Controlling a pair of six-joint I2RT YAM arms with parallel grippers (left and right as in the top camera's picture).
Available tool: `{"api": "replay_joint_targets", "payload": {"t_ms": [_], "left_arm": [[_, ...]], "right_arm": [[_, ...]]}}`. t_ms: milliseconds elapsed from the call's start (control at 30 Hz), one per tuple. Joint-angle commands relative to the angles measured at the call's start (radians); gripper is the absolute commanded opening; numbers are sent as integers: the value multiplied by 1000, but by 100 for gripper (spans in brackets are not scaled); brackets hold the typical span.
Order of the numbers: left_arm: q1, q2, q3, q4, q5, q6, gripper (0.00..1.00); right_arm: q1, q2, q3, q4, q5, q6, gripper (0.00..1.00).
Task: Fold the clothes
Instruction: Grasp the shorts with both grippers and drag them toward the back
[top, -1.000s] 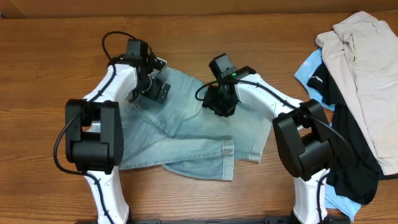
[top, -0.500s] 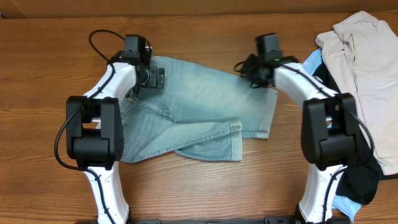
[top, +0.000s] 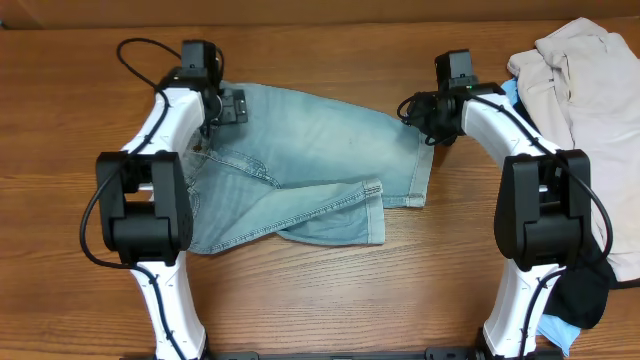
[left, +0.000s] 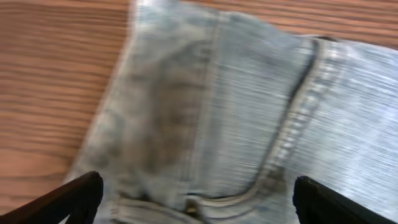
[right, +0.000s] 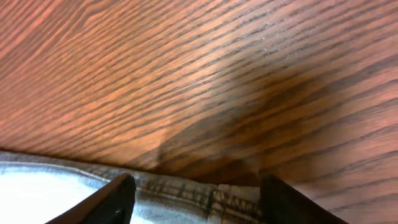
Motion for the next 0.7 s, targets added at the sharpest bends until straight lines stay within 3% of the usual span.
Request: {"api": "replay_joint_targets", "payload": {"t_ms": [0,267,500,667], "left_arm": [[32,13,23,-31,-22,-40,100],[47,13,23,-87,-24,29,100],[47,13,35,-140,-25,28,100],[50,12,89,-224,-21,-6,100]], "right_arm": [[-4,8,27,-24,68,-41,70],[-11,9,13,-72,109,-93,67],[4,11,13,-46,76,-146,32],[-3,10,13,66,95,-149,5]]}}
